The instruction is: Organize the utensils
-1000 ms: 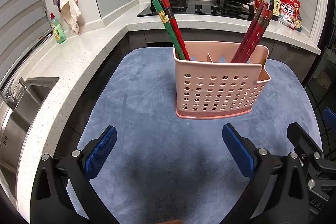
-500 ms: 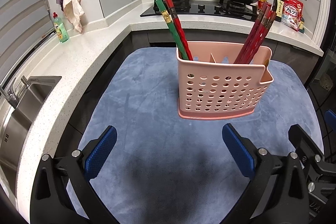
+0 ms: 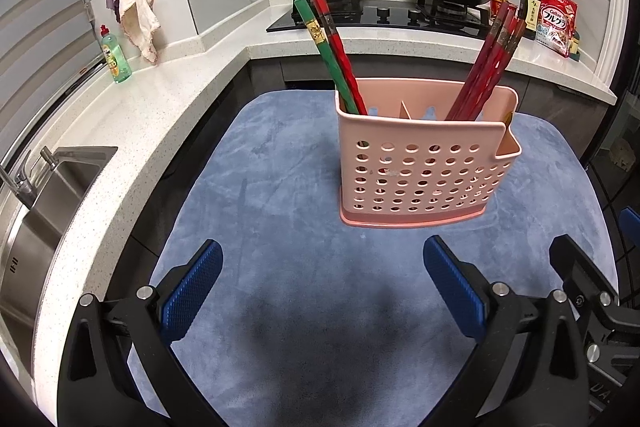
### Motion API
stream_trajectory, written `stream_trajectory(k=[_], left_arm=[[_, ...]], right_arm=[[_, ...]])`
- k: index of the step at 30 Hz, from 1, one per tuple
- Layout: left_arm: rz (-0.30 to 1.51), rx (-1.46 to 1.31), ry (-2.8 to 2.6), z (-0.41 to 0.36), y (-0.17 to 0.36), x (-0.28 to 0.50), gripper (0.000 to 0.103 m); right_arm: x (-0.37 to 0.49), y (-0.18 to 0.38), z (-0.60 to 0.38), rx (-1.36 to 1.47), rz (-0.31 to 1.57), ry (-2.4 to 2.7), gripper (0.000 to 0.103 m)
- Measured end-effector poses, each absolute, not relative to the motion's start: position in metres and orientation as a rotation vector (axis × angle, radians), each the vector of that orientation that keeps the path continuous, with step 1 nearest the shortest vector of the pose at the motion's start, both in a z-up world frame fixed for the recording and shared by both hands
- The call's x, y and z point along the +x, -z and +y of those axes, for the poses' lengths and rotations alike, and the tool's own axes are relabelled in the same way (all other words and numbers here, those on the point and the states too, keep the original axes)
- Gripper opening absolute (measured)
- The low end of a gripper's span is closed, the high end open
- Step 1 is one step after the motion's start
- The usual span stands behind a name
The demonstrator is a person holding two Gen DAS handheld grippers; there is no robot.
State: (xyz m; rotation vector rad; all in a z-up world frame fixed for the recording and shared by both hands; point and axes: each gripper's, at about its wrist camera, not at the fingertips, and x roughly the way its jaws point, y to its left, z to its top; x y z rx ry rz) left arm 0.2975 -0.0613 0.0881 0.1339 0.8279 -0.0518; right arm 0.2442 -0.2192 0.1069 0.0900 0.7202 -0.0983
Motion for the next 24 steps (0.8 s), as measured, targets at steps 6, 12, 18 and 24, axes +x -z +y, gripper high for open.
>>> stream_trajectory(k=[6,12,18,24], left_arm=[[0.828,0.135,0.051,-0.0616,-0.0884,0.2977,0.096],[0.828,0.135,0.052,-0.0615,-0.0884,0.2983,0.096],[0.835,0.132,0.049,-0.0615,-0.0881,0.2997,0.096],[0.837,0.134,0.049,-0.0632,-0.0846,0.3012,0.096]], right_arm=[[0.2448,-0.1068,-0.2186,0.087,0.72,0.098,0.097],[0.244,-0.1069,-0.2177,0.087,0.717,0.1,0.097],[0.2451,-0.1065,-0.2192,0.091,0.719,0.099,0.097],[0.2459,-0.104,-0.2183,0.091,0.722,0.101,0.097]])
